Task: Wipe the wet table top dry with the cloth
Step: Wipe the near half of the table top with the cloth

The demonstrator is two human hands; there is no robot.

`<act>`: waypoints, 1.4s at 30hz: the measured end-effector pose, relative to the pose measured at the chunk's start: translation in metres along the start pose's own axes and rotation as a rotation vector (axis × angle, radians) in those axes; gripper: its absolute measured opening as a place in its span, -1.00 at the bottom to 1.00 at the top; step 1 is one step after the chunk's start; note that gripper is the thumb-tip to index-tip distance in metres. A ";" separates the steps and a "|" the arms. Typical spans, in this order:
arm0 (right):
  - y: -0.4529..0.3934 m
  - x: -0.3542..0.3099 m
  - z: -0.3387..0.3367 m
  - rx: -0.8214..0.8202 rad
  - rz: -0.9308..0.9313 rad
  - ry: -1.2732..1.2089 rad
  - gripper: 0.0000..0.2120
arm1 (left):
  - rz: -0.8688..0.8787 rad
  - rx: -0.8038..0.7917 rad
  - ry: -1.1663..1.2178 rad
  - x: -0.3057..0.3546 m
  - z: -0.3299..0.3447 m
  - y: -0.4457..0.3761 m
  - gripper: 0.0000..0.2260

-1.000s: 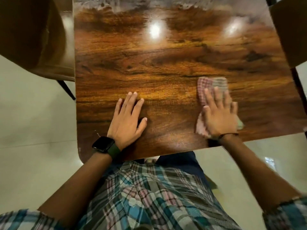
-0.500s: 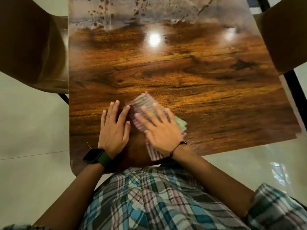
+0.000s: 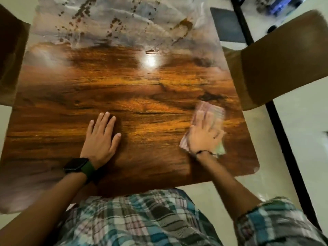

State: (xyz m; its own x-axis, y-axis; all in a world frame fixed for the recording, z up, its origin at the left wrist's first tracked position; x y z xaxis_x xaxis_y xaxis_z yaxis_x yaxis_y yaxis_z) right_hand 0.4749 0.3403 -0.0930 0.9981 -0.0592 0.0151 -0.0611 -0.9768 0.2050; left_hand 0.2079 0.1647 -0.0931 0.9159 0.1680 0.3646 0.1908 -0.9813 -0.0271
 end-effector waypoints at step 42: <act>-0.116 -0.074 -0.022 -0.036 -0.060 0.020 -0.47 | 0.034 0.043 0.136 0.026 -0.008 -0.079 -0.37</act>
State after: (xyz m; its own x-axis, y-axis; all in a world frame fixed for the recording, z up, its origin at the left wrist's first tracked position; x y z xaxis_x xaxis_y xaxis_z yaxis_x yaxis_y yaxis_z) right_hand 0.4081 0.4626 -0.0961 0.9998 0.0036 0.0213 -0.0017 -0.9706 0.2408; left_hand 0.2135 0.2454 -0.0746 0.8664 0.1180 0.4853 0.1786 -0.9806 -0.0805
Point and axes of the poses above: each hand's wrist, its own y-axis away from the middle knuckle, its own z-axis out of the palm, x = y × z, the point moved 10 cm from there along -y, towards the middle knuckle, and after that the axes turned 14 degrees about z, right-handed, at the moved point
